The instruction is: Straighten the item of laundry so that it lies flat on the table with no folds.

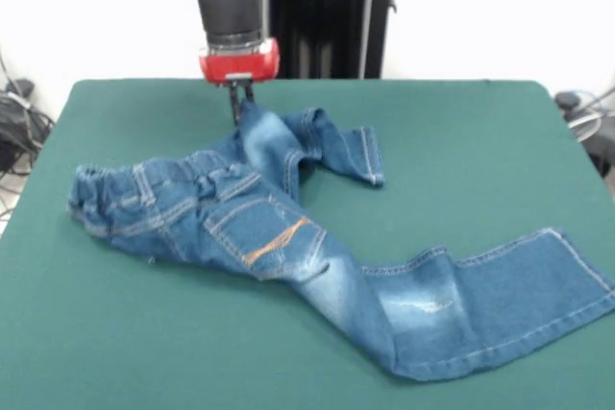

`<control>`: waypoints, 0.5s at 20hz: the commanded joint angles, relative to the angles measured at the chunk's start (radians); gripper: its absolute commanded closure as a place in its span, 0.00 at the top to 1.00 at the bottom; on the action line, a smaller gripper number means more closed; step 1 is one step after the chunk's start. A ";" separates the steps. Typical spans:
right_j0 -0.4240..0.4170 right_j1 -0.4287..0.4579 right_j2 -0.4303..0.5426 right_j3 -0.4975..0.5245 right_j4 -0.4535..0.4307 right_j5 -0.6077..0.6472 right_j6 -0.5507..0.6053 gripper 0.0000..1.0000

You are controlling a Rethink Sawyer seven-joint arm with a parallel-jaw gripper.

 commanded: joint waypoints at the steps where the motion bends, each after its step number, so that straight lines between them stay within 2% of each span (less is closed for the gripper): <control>1: 0.085 -0.043 -0.097 0.230 0.076 0.051 0.295 0.00; 4: 0.098 -0.146 -0.048 0.364 0.143 0.084 0.350 0.00; 7: 0.116 -0.206 0.021 0.463 0.223 0.092 0.406 0.00; 10: 0.167 -0.347 0.096 0.563 0.330 0.132 0.473 0.00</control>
